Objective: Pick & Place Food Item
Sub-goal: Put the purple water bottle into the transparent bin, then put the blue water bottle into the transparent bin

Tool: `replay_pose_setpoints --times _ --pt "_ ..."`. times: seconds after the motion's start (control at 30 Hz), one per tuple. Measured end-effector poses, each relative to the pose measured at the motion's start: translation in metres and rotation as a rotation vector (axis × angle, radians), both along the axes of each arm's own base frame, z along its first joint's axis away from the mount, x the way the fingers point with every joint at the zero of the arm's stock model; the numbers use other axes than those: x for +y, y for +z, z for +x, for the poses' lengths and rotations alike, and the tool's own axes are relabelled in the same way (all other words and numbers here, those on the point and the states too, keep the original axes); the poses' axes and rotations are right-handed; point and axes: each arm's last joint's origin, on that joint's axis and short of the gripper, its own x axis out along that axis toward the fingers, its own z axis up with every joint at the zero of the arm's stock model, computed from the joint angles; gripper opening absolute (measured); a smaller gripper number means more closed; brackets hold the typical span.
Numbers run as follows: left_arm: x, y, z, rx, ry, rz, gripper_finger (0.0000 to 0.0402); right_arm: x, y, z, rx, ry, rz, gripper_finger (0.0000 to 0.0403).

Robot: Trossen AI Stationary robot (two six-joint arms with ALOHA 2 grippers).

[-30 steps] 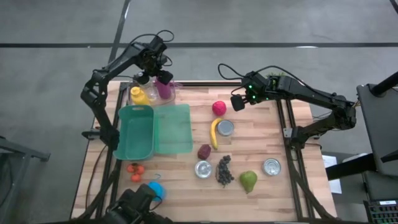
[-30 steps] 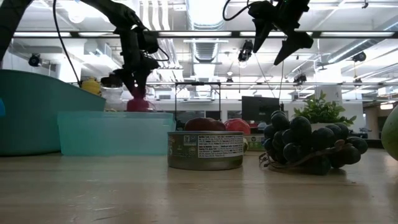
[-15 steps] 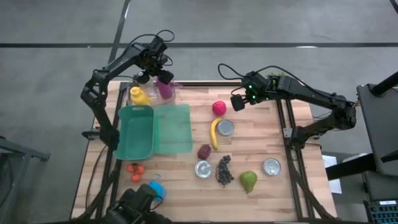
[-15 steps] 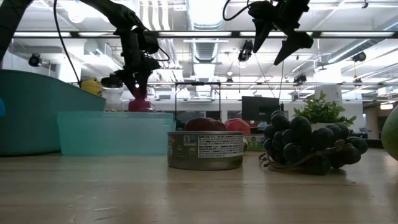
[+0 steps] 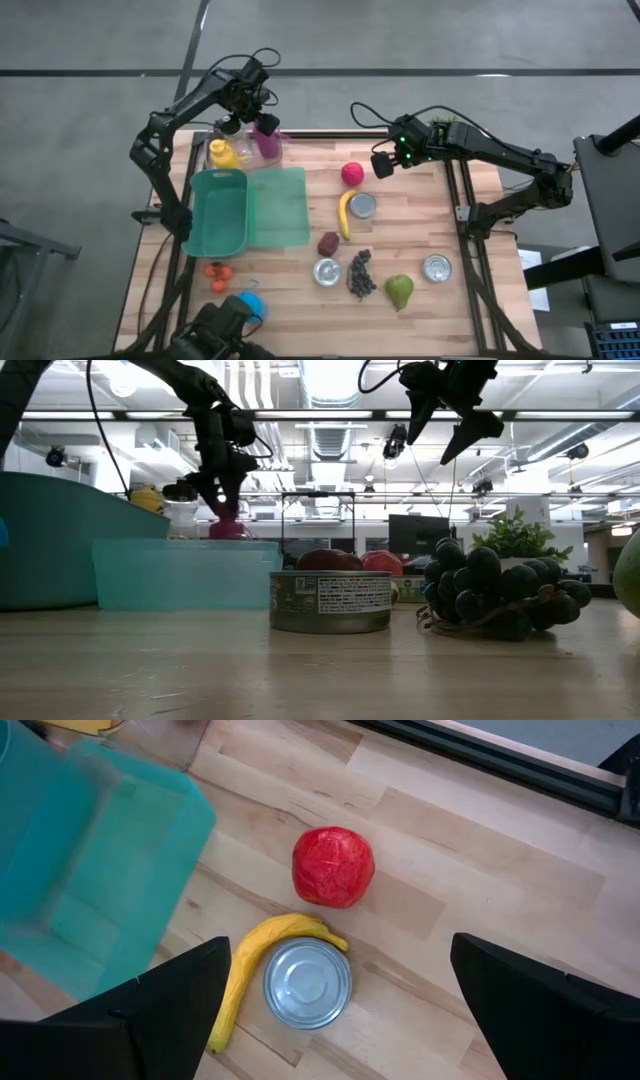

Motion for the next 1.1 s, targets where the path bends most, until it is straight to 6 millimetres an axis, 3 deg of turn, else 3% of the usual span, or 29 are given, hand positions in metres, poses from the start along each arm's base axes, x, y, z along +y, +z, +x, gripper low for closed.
replay_pose_setpoints --times 0.23,0.53,0.87,1.1 --pt "0.000 0.000 0.000 0.000 -0.001 0.000 0.0326 0.000 0.000 0.000 0.000 0.000 0.000 0.0378" --pt "-0.004 0.010 -0.002 -0.022 -0.010 0.033 0.0332 0.000 0.000 0.000 0.000 0.000 0.001 0.0378" --pt "-0.026 0.050 -0.004 -0.104 -0.048 0.138 0.0332 0.000 0.000 0.000 0.000 0.000 0.000 0.0378" --pt "-0.060 0.083 -0.002 -0.161 -0.134 0.213 0.0332 0.000 0.000 0.000 0.000 0.000 0.000 0.0378"
